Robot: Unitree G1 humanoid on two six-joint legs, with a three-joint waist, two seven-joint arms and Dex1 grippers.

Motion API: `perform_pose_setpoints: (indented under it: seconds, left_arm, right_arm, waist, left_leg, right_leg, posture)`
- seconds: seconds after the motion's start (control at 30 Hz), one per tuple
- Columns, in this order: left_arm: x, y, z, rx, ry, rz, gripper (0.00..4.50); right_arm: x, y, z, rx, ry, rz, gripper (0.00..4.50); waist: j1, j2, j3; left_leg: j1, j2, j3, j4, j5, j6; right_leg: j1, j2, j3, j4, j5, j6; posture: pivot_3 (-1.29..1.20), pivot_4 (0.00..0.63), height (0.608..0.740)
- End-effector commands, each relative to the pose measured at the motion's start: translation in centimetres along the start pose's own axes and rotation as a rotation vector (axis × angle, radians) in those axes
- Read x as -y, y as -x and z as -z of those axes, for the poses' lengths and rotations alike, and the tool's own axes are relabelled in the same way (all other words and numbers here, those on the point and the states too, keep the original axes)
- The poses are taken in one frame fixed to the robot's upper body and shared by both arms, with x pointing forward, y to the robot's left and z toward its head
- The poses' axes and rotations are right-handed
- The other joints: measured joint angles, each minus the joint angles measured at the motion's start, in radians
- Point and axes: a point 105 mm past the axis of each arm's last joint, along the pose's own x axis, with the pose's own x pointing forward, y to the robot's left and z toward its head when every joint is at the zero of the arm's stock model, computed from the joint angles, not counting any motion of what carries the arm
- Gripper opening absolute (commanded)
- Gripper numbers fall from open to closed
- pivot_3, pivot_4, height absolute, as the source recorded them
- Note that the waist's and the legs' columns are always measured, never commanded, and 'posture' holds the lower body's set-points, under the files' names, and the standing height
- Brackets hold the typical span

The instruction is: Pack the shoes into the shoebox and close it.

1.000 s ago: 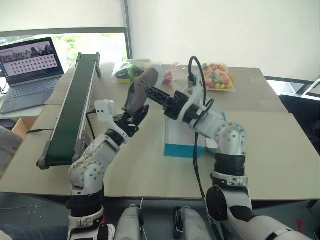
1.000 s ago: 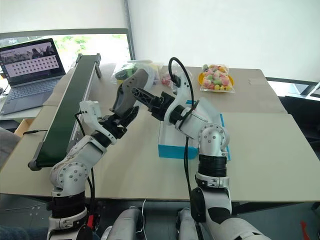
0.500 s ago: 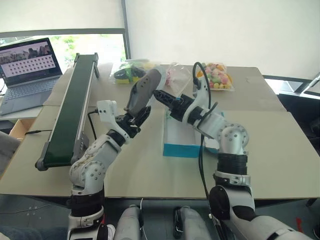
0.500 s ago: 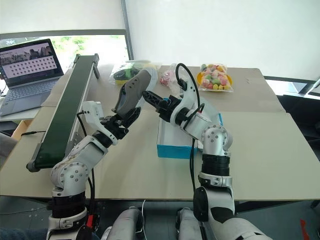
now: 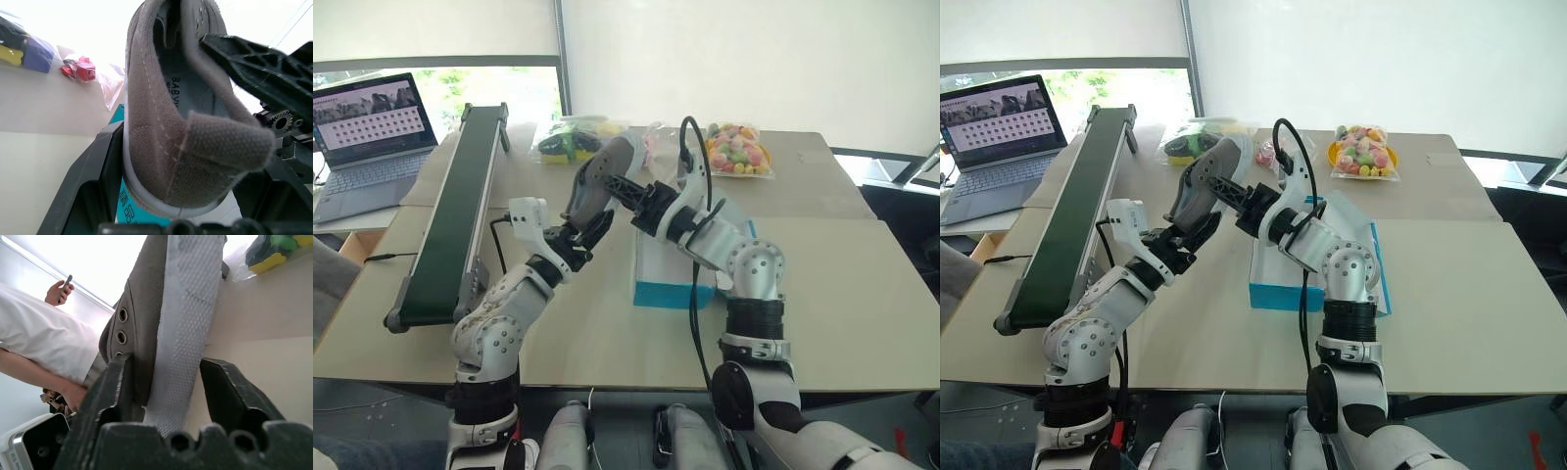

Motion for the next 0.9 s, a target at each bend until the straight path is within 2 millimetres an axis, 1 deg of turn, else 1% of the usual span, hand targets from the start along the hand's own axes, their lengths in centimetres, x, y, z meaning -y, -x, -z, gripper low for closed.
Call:
perform_pose_setpoints:
  seconds: [0.03, 0.07, 0.1, 0.27, 0.33, 0.37, 0.4, 0.43, 0.5, 0.57, 0.63, 0.7, 0.8, 0.83, 0.87, 0.9]
  left_arm:
    - [1.0, 0.0, -1.3, 0.041, -0.044, 0.034, 2.73]
    - [1.0, 0.0, -1.2, 0.037, -0.048, 0.03, 2.73]
    - [1.0, 0.0, -1.1, 0.03, -0.059, 0.026, 2.73]
    - [0.9, -0.1, -0.7, 0.008, -0.114, 0.023, 2.73]
    - [1.0, 0.0, -0.6, 0.005, -0.134, 0.032, 3.58]
    - [1.1, 0.0, -0.5, 0.0, -0.146, 0.034, 3.78]
    - [1.2, 0.0, -0.4, -0.003, -0.153, 0.035, 4.17]
    - [1.2, 0.0, -0.3, -0.009, -0.155, 0.035, 4.46]
    - [1.2, 0.1, 0.0, -0.017, -0.146, 0.04, 4.46]
    - [1.2, 0.2, 0.2, -0.024, -0.139, 0.046, 4.46]
    - [1.2, 0.4, 0.6, -0.046, -0.147, 0.049, 4.46]
    - [1.1, 0.5, 0.9, -0.058, -0.153, 0.051, 4.46]
    - [1.2, 0.6, 1.1, -0.062, -0.148, 0.059, 4.46]
    - [1.2, 0.6, 1.1, -0.064, -0.15, 0.059, 4.46]
    - [1.2, 0.6, 1.2, -0.064, -0.15, 0.059, 4.46]
    - [1.2, 0.6, 1.2, -0.064, -0.15, 0.058, 4.46]
  right_arm:
    - [-1.5, -0.1, -1.6, 0.054, 0.025, -0.047, 1.01]
    - [-1.6, -0.2, -1.5, 0.048, 0.031, -0.047, 0.7]
    - [-1.7, -0.2, -1.4, 0.042, 0.037, -0.047, 0.49]
    - [-1.8, -0.4, -1.6, 0.043, 0.062, -0.034, 0.49]
    - [-1.9, -0.4, -1.7, 0.055, 0.066, -0.032, 0.43]
    - [-2.1, -0.3, -2.1, 0.07, 0.067, -0.032, 0.43]
    - [-2.2, -0.2, -2.4, 0.088, 0.072, -0.028, 0.43]
    - [-2.1, -0.1, -3.1, 0.115, 0.075, -0.009, 0.43]
    - [-1.2, 0.4, -4.5, 0.152, 0.1, 0.05, 0.43]
    - [0.0, 1.1, -5.8, 0.161, 0.152, 0.14, 0.43]
    - [1.5, 2.0, -6.8, 0.139, 0.217, 0.243, 0.43]
    - [2.4, 3.2, -7.6, 0.091, 0.288, 0.322, 0.43]
    - [3.6, 4.9, -8.0, 0.006, 0.34, 0.416, 0.43]
    - [4.5, 5.8, -7.5, -0.051, 0.364, 0.475, 0.43]
    - [5.4, 6.7, -6.9, -0.11, 0.381, 0.529, 0.43]
    - [6.4, 7.6, -5.8, -0.173, 0.373, 0.576, 0.43]
  waist:
    - [0.0, 0.0, 0.0]
    - [0.0, 0.0, 0.0]
    - [0.0, 0.0, 0.0]
    - [0.0, 0.001, 0.0]
    - [0.0, 0.001, 0.001]
    - [0.0, 0.001, 0.001]
    - [0.0, 0.001, 0.001]
    - [0.0, 0.002, 0.001]
    - [0.001, 0.002, 0.001]
    - [0.004, 0.002, 0.002]
    - [0.006, 0.003, 0.002]
    - [0.006, 0.003, 0.002]
    - [0.005, 0.003, 0.002]
    - [0.004, 0.003, 0.002]
    - [0.002, 0.003, 0.002]
    - [0.001, 0.004, 0.002]
  left_leg:
    - [0.0, 0.0, 0.0, 0.0, 0.0, 0.0]
    - [0.0, 0.0, 0.0, 0.0, 0.0, 0.0]
    - [0.0, 0.0, 0.0, 0.0, 0.0, 0.0]
    - [0.0, 0.0, -0.001, 0.0, 0.0, 0.0]
    - [0.0, 0.0, -0.001, 0.0, 0.0, 0.0]
    - [0.0, 0.0, 0.0, 0.0, 0.0, 0.0]
    - [0.0, 0.0, 0.0, 0.0, 0.0, 0.0]
    - [0.0, 0.0, -0.001, 0.0, 0.0, 0.0]
    - [-0.001, 0.0, -0.001, 0.0, 0.0, 0.0]
    - [-0.001, 0.0, -0.001, 0.0, 0.0, 0.0]
    - [-0.002, 0.0, 0.0, 0.0, 0.0, 0.0]
    - [-0.004, -0.001, 0.0, 0.0, 0.0, 0.0]
    - [-0.006, -0.001, 0.001, -0.001, -0.001, 0.001]
    - [-0.006, -0.001, 0.002, -0.001, -0.001, 0.002]
    - [-0.006, -0.001, 0.002, -0.001, -0.001, 0.002]
    - [-0.006, -0.001, 0.003, -0.001, 0.0, 0.002]
  right_leg:
    - [0.0, 0.0, 0.0, 0.0, 0.0, 0.0]
    - [0.0, 0.0, 0.0, 0.0, 0.0, 0.0]
    - [0.0, 0.0, 0.0, 0.0, 0.0, 0.0]
    - [0.0, 0.0, 0.0, 0.0, 0.0, 0.0]
    - [0.0, 0.0, 0.0, -0.001, 0.0, 0.0]
    - [0.0, 0.0, 0.0, -0.001, 0.0, 0.0]
    - [0.0, 0.0, 0.0, -0.001, 0.0, 0.0]
    - [0.0, 0.0, 0.0, -0.001, 0.0, 0.0]
    - [0.0, 0.0, 0.0, -0.001, 0.0, 0.0]
    - [0.0, 0.0, 0.0, -0.001, 0.0, -0.001]
    - [0.0, 0.0, 0.0, -0.004, -0.003, -0.006]
    - [0.0, 0.0, -0.001, -0.007, -0.003, -0.006]
    - [-0.001, -0.001, -0.001, -0.008, -0.003, -0.005]
    - [-0.001, -0.001, -0.001, -0.008, -0.002, -0.004]
    - [-0.001, 0.0, -0.001, -0.008, 0.001, 0.001]
    - [-0.001, 0.0, -0.001, -0.008, 0.001, 0.001]
  posture:
    - [0.0, 0.15, 0.681]
    - [0.0, 0.15, 0.681]
    - [0.0, 0.15, 0.681]
    - [0.0, 0.15, 0.681]
    - [0.0, 0.15, 0.681]
    - [0.0, 0.15, 0.681]
    - [0.0, 0.15, 0.681]
    - [0.0, 0.15, 0.681]
    - [0.0, 0.15, 0.681]
    - [0.0, 0.15, 0.681]
    - [0.0, 0.15, 0.681]
    - [0.0, 0.15, 0.681]
    - [0.0, 0.15, 0.681]
    - [0.0, 0.15, 0.681]
    - [0.0, 0.15, 0.681]
    - [0.0, 0.15, 0.681]
